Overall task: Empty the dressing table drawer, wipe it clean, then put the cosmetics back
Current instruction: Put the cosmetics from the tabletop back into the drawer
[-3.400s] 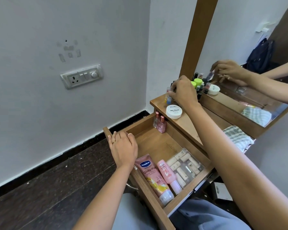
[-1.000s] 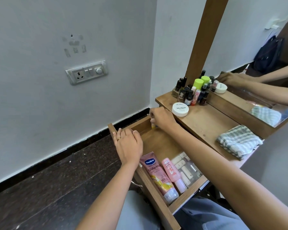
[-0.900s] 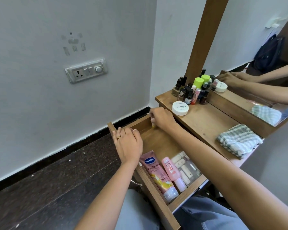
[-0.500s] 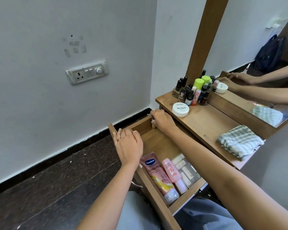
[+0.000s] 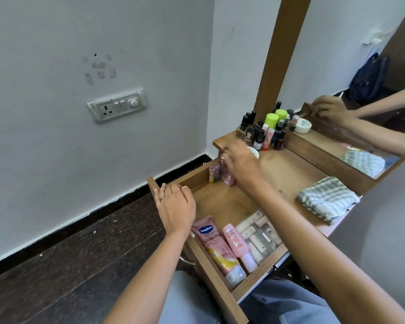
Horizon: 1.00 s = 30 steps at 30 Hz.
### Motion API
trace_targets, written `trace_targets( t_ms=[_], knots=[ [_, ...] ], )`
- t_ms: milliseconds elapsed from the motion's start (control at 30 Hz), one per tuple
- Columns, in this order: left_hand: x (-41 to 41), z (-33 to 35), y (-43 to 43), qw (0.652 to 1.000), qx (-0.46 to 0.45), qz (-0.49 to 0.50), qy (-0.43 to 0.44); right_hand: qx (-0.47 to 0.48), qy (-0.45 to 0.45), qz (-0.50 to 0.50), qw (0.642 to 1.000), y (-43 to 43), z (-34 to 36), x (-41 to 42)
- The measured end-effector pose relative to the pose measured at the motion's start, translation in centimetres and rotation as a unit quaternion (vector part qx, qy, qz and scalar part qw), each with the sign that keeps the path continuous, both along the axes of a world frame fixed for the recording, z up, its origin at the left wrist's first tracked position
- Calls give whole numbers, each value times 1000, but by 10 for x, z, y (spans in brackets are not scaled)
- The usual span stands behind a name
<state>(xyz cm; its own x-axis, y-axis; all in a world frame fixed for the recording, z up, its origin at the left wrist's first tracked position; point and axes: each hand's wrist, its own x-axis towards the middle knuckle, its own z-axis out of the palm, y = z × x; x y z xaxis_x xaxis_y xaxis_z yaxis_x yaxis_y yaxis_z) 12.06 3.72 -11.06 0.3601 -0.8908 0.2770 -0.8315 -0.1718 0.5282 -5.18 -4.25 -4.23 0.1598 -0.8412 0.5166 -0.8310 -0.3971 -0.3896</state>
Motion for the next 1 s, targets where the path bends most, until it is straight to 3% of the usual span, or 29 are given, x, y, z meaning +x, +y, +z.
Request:
trace_targets(
  t_ms=[67, 167, 467, 733, 900, 1000],
  knots=[
    [0, 0, -1, 1000, -3, -1, -2, -79, -20, -87, 993, -5, 22, -27],
    [1, -1, -1, 1000, -2, -3, -2, -85, -6, -193, 977, -20, 39, -60],
    [1, -2, -1, 1000, 1, -4, 1, 31, 50, -227, 972, -38, 29, -81],
    [0, -2, -1, 1000, 3, -3, 0, 10, 61, -189, 980, -28, 36, -89],
    [0, -3, -2, 1000, -4, -1, -3, -65, 40, -117, 990, 4, 60, -66],
    [1, -4, -2, 1000, -8, -2, -4, 3, 28, -25, 999, 16, 55, -32]
  ],
)
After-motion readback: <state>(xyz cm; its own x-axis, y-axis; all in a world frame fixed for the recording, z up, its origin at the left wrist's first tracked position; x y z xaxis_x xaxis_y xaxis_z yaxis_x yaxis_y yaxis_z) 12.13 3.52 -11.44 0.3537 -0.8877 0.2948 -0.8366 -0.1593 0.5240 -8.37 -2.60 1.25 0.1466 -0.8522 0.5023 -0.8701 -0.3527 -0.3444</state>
